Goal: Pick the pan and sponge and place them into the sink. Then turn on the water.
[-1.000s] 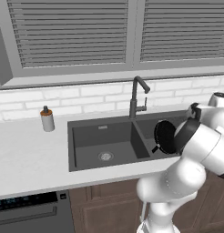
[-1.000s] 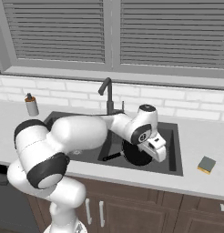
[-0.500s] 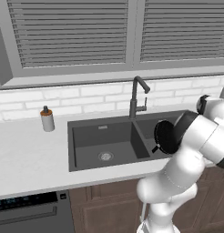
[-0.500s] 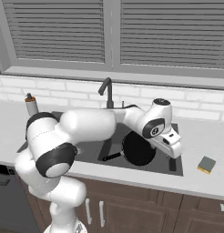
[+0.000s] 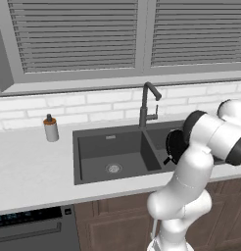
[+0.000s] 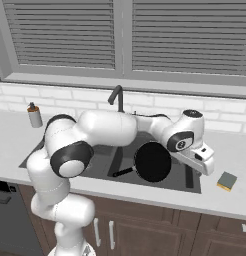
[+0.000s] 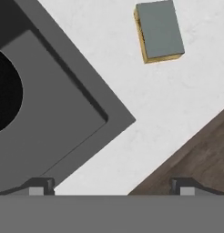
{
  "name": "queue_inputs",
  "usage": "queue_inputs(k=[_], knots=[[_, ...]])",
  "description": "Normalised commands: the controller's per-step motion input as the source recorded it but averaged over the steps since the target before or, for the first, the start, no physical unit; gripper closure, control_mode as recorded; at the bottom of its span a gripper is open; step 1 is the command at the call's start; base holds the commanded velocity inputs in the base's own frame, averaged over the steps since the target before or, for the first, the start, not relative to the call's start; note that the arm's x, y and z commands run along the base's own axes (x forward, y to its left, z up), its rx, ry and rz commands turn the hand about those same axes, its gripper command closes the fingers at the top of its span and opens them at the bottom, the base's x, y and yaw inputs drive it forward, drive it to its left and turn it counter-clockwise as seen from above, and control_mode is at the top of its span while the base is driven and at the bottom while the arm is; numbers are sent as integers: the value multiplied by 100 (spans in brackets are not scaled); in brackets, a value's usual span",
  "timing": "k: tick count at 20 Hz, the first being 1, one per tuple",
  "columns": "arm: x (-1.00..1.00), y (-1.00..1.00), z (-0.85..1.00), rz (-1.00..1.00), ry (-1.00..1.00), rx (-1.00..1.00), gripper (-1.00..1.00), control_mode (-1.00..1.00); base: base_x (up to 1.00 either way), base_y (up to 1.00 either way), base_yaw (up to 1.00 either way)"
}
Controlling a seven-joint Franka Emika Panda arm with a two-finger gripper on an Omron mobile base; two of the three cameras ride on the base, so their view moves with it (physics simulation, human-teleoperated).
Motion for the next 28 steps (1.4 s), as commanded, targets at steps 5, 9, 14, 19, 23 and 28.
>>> queue_inputs(k=[5,9,14,19,23,28], knots=[[0,-43,-1,7,0,0,-100,-100,0,0,0],[2,-50,-20,12,0,0,-100,-100,0,0,0],[14,-45,-25,13,0,0,-100,-100,0,0,0],[15,-33,-15,11,0,0,-100,-100,0,0,0],[17,-17,0,6,0,0,-100,-100,0,0,0],[13,-4,0,2,3,0,-100,-100,0,0,0]])
